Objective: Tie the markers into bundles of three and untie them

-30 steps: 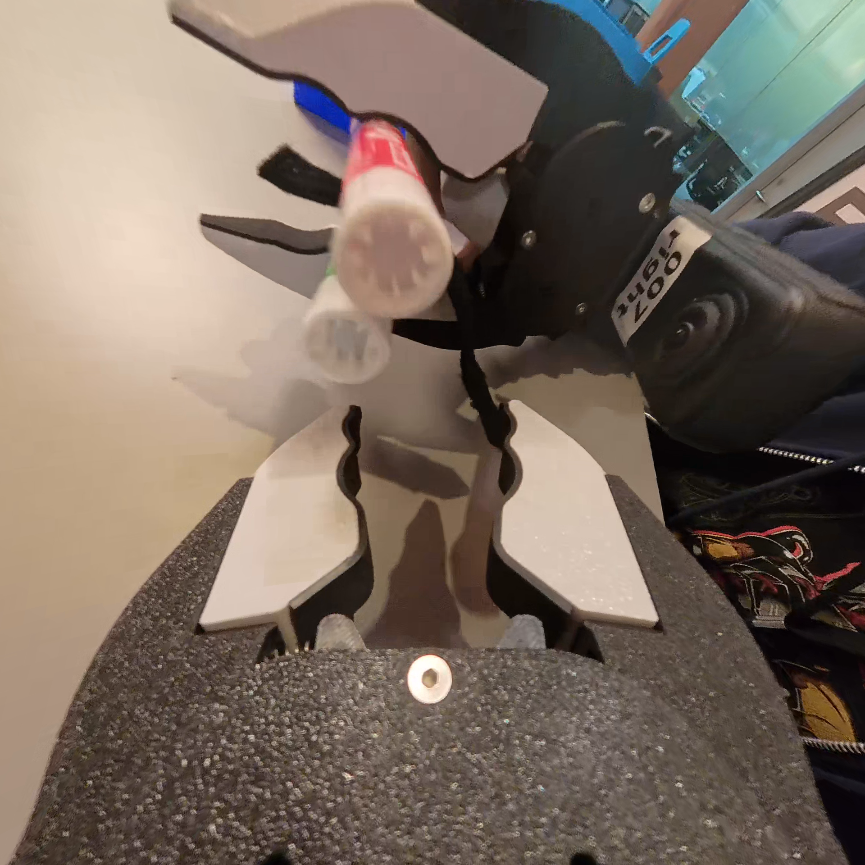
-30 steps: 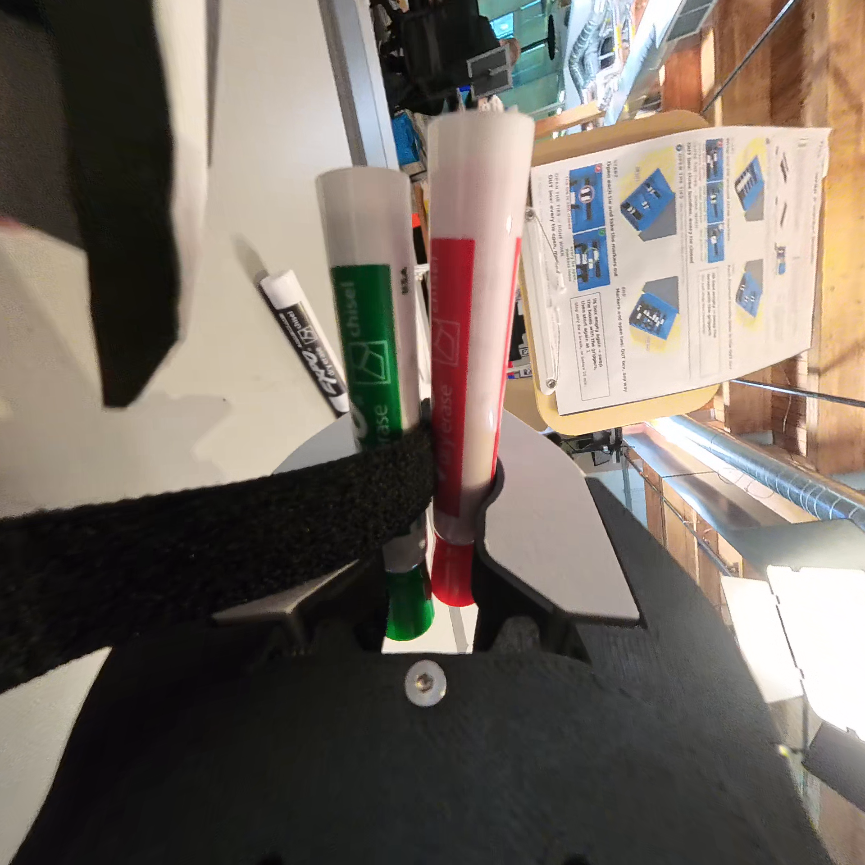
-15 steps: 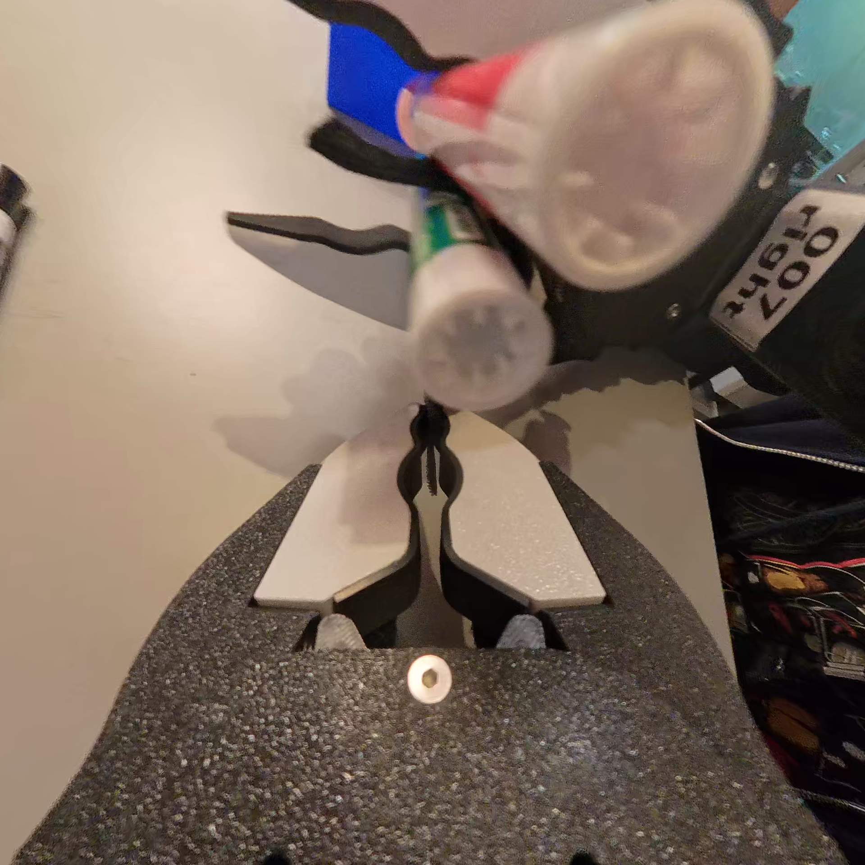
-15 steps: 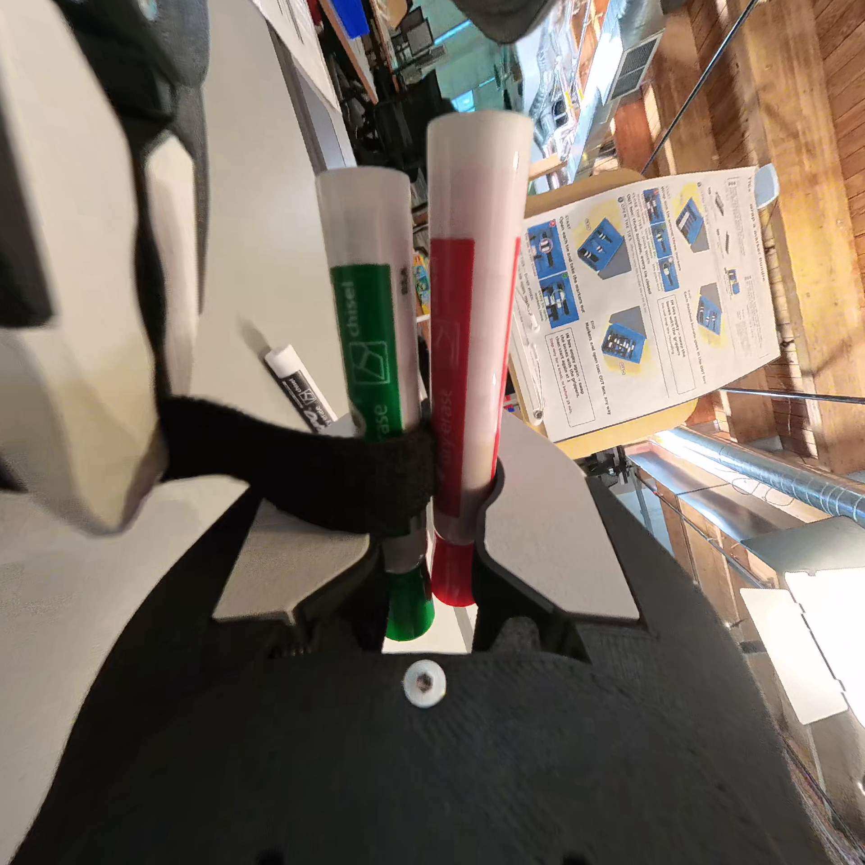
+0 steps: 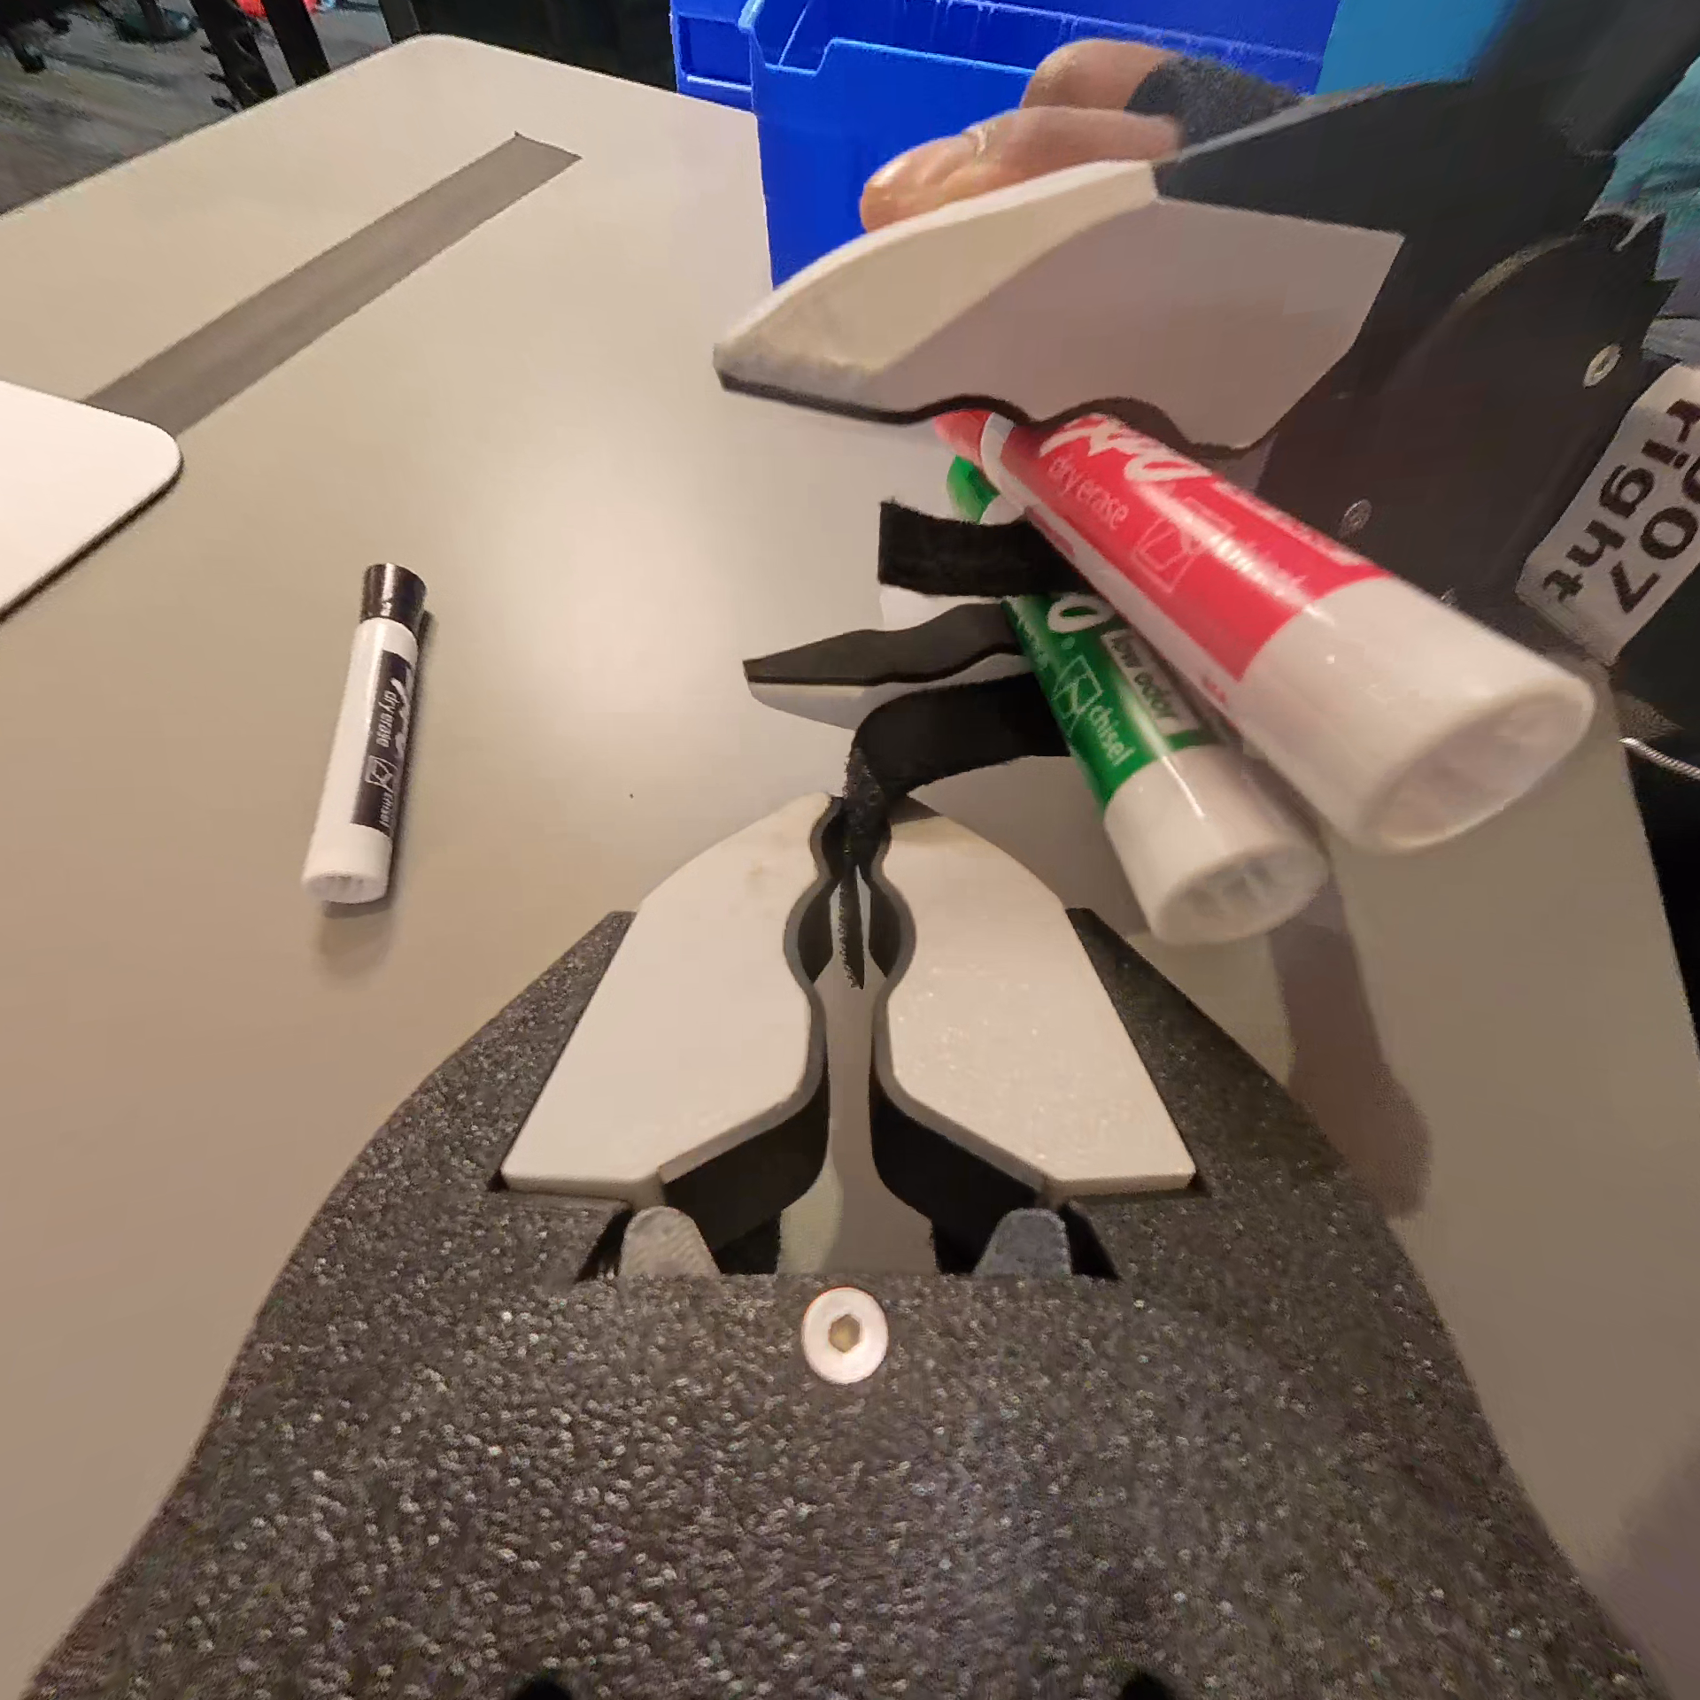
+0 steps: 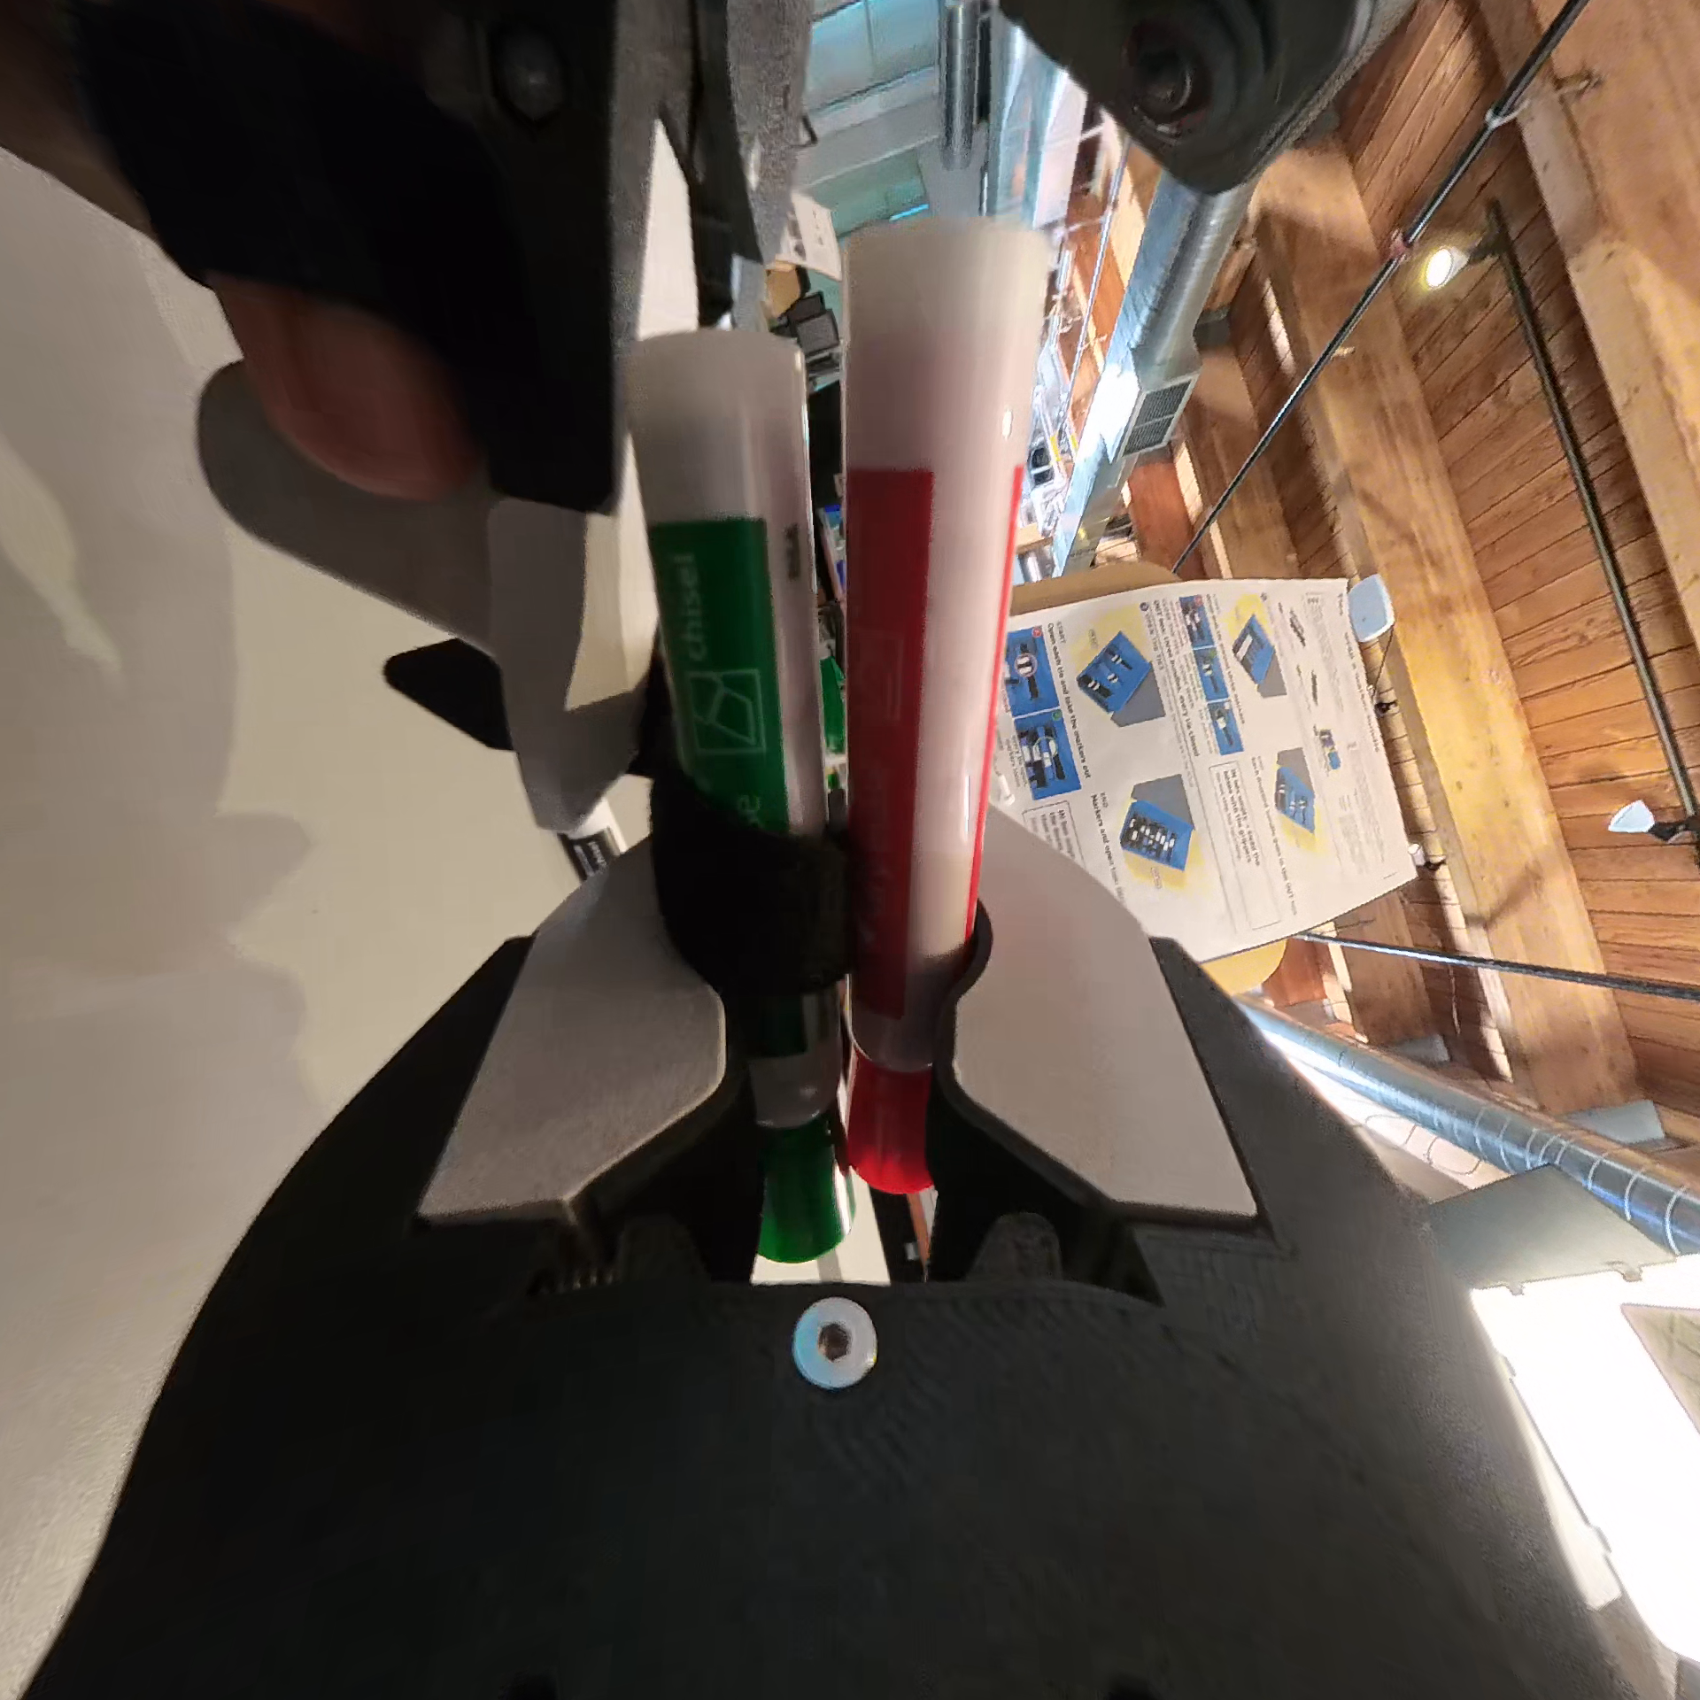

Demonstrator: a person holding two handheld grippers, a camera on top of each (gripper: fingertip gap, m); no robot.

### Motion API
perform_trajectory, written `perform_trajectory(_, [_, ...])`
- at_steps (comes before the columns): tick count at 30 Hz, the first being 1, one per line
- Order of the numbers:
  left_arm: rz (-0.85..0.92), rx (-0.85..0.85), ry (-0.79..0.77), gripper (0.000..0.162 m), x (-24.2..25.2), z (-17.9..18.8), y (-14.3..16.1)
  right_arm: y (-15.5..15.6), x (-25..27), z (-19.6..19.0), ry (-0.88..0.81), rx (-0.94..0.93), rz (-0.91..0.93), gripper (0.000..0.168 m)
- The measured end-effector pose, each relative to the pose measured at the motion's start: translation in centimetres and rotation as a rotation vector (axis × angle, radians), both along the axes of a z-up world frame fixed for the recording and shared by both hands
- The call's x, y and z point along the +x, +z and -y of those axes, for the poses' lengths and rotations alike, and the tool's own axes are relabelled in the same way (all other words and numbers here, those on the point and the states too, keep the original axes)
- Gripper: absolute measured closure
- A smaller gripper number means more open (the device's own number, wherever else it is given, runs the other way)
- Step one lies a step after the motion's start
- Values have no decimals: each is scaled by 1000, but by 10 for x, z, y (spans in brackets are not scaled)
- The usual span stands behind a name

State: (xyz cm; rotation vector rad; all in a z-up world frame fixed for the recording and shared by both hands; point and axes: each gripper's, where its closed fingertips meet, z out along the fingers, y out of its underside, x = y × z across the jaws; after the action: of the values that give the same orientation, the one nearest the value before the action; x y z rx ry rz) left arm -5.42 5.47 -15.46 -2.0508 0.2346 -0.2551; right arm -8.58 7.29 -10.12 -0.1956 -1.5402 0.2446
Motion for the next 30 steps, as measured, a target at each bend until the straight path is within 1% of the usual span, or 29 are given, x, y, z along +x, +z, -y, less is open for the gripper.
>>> perform_trajectory(6, [-86, 30, 8, 158, -5, 2, 8, 2, 4, 5, 34, 33, -33, 126])
perform_trajectory(11, [-109, 37, 21, 155, -8, 3, 11, 0, 6, 8, 46, 52, -40, 126])
perform_trajectory(22, [-90, 41, 62, 144, -11, 2, 15, -1, 10, 14, 75, 61, -51, 126])
perform_trajectory(26, [-84, 43, 95, 138, -15, 1, 15, -1, 10, 14, 77, 52, -52, 126])
perform_trajectory(30, [-74, 53, 131, 140, -21, 0, 17, -2, 12, 14, 86, 45, -55, 126])
